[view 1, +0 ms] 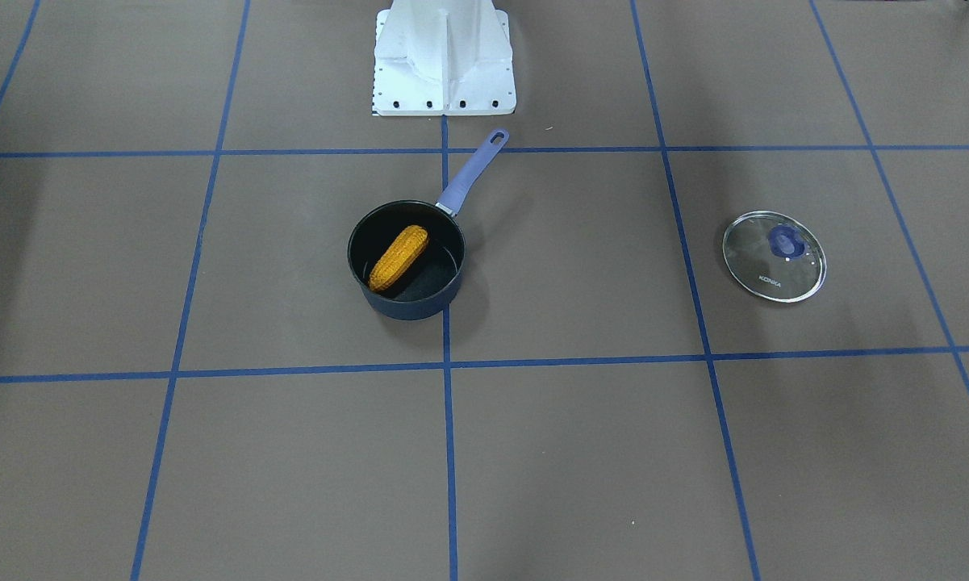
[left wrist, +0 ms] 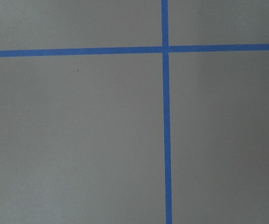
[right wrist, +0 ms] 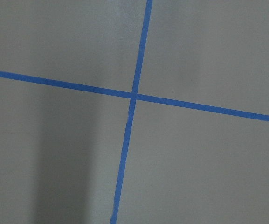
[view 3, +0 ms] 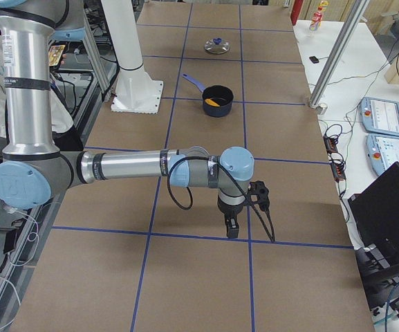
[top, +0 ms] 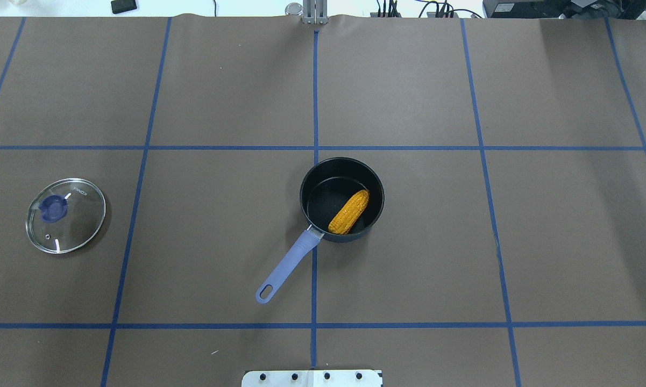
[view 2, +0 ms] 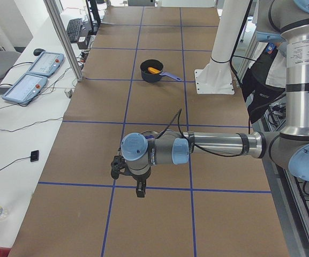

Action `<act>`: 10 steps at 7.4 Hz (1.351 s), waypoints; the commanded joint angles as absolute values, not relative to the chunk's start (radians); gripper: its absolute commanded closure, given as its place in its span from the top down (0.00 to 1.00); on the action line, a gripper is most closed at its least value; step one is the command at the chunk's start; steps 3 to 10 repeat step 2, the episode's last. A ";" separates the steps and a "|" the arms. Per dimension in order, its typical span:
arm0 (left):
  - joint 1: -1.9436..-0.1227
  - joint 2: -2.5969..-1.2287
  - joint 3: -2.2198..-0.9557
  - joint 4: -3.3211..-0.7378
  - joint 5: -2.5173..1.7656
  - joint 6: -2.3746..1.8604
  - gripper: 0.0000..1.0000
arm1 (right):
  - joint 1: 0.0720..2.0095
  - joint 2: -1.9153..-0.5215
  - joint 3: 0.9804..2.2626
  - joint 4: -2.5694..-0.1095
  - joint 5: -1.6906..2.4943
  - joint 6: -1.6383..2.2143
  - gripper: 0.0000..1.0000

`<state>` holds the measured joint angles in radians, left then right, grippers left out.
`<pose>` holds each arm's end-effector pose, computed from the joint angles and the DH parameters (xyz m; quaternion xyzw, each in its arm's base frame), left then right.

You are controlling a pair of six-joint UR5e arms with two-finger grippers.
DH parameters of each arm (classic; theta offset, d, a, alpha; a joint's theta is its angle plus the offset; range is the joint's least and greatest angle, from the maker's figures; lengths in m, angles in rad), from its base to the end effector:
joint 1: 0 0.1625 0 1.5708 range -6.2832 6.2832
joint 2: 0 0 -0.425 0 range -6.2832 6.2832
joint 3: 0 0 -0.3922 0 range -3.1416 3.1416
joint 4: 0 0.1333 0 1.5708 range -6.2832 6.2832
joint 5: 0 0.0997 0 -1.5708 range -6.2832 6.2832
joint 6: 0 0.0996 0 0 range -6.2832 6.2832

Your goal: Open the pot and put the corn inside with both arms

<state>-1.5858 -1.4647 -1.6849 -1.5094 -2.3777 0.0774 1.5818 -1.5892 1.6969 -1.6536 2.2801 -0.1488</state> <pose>-0.0680 -0.4421 0.6561 -0.0064 0.3932 0.0182 0.9193 0.0737 -0.4829 0.6183 0.0393 -0.3452 -0.0689 0.9352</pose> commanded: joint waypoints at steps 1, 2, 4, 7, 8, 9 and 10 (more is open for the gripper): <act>-1.588 -1.463 -1.684 -1.509 -2.376 0.077 0.99 | 1.580 -1.589 1.697 -1.654 2.279 -0.149 1.00; -1.588 -1.462 -1.684 -1.509 -2.376 0.077 0.99 | 1.578 -1.589 1.695 -1.654 2.279 -0.149 1.00; -1.588 -1.462 -1.684 -1.509 -2.376 0.077 0.99 | 1.578 -1.589 1.695 -1.654 2.279 -0.149 1.00; -1.588 -1.462 -1.684 -1.509 -2.376 0.077 0.99 | 1.578 -1.589 1.695 -1.654 2.279 -0.149 1.00; -1.588 -1.462 -1.684 -1.509 -2.376 0.077 0.99 | 1.578 -1.589 1.695 -1.654 2.279 -0.149 1.00; -1.588 -1.462 -1.684 -1.509 -2.376 0.077 0.99 | 1.578 -1.589 1.695 -1.654 2.279 -0.149 1.00; -1.588 -1.462 -1.684 -1.509 -2.376 0.077 0.99 | 1.578 -1.589 1.695 -1.654 2.279 -0.149 1.00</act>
